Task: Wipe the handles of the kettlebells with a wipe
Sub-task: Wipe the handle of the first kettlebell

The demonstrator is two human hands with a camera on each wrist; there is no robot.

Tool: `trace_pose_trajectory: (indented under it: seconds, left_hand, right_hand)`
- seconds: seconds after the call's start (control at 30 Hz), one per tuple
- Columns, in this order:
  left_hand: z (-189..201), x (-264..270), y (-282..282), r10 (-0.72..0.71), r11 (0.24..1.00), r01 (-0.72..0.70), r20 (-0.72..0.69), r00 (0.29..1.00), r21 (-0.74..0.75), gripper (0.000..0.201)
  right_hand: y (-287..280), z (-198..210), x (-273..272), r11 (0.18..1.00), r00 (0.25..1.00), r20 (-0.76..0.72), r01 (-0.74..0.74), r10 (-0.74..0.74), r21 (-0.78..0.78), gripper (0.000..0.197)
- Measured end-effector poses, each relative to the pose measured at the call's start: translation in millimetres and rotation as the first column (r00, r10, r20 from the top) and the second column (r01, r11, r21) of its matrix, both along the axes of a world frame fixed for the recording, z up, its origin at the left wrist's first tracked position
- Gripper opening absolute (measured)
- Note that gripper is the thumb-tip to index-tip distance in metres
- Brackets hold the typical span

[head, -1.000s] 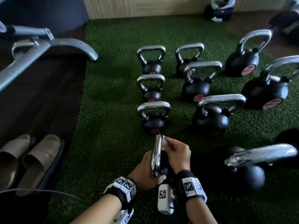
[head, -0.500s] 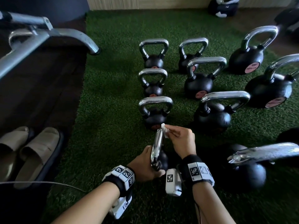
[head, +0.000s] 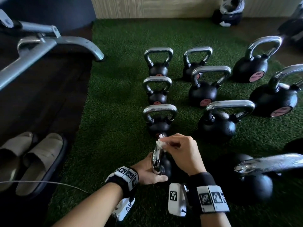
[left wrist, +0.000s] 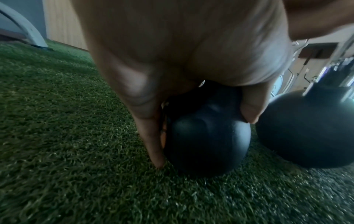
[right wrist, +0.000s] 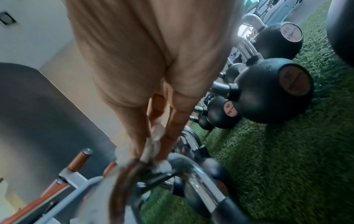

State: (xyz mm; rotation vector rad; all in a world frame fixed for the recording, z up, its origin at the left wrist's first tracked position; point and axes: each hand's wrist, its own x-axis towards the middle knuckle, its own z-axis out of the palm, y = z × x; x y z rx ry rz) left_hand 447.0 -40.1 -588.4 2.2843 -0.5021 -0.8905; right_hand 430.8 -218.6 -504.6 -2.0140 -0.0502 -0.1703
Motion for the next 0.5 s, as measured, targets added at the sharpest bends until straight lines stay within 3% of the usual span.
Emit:
trace_pose_trajectory:
  seconds: [0.13,0.23,0.3,0.43,0.5]
  left_hand:
    - [5,0,2,0.008,1.0,-0.008,0.007,1.0,-0.029,0.083]
    - [0,3,5,0.032,0.999,-0.032,0.0,0.999,-0.008,0.094]
    - [12,2,3,0.02,0.998,-0.02,0.001,1.0,-0.052,0.081]
    - [27,3,-5,-0.093,0.969,0.105,0.065,0.994,-0.224,0.032]
    - [27,3,-5,-0.061,0.969,0.084,0.102,0.993,-0.233,0.033]
  right_hand:
    - [7,0,-13,0.997,0.998,-0.039,0.054,-0.052,0.048,0.02]
    - [8,-6,-6,0.971,0.986,-0.137,0.118,-0.091,0.207,0.019]
    - [8,-8,-13,0.955,0.981,-0.178,0.12,-0.073,0.272,0.018]
    - [12,-11,-40,0.938,0.972,-0.233,0.077,0.004,0.337,0.02]
    - [12,-14,-42,0.928,0.97,-0.242,0.07,0.022,0.365,0.021]
